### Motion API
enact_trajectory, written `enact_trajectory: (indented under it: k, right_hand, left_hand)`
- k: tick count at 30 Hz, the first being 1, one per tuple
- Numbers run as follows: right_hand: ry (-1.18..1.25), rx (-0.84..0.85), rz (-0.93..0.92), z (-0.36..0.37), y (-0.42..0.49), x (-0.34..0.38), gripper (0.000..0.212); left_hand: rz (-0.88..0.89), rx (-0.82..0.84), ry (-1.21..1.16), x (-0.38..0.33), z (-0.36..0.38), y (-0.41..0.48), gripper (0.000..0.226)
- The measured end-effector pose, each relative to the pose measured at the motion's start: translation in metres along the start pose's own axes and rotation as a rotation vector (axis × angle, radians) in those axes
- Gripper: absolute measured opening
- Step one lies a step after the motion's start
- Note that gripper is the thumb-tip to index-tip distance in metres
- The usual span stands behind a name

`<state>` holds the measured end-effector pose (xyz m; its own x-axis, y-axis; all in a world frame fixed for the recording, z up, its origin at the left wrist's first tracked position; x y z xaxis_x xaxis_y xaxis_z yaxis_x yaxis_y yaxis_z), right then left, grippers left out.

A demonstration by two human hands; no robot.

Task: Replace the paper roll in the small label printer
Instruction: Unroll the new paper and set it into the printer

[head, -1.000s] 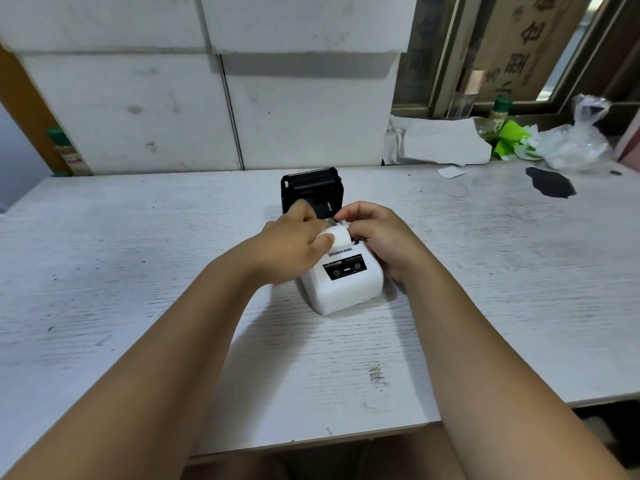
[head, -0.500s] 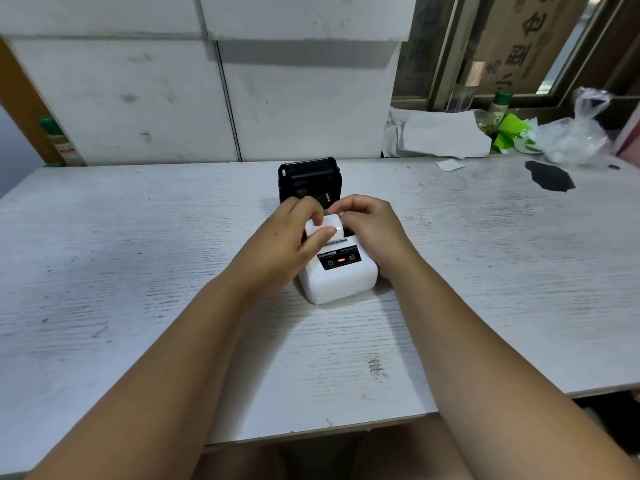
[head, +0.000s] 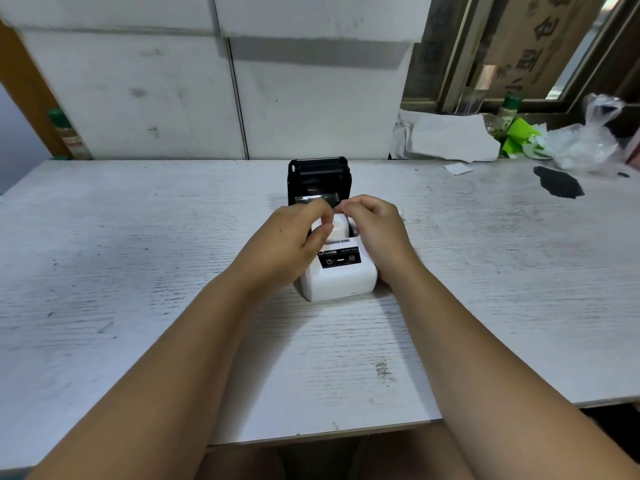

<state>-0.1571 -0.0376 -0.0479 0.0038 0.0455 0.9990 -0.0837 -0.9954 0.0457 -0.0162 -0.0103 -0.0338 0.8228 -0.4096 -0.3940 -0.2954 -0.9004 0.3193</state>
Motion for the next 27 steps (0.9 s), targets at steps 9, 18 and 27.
enact_trajectory:
  k: [9, 18, 27]
  right_hand:
    - [0.019, 0.058, -0.018, 0.002, -0.002, 0.003, 0.016]
    - [-0.129, 0.169, -0.073, -0.004, -0.004, 0.011, 0.02]
    - [-0.312, 0.352, -0.069, -0.023, -0.008, 0.021, 0.009]
  left_hand:
    - [-0.098, 0.158, -0.09, 0.01, -0.004, 0.013, 0.017]
    - [-0.05, 0.281, 0.025, 0.012, -0.004, 0.027, 0.01]
    - [-0.047, 0.254, -0.056, 0.021, 0.005, 0.023, 0.014]
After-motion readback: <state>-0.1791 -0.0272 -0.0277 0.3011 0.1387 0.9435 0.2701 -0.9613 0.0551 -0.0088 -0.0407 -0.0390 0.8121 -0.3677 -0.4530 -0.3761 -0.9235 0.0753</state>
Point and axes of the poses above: each hand's wrist, its own y-axis towards the middle knuckle, its own z-axis out of the palm, x = y × z, the point moved 2 cm from there along y, towards the middle knuckle, and after that the axes turned 11 degrees about y, right-handed, at the moved point
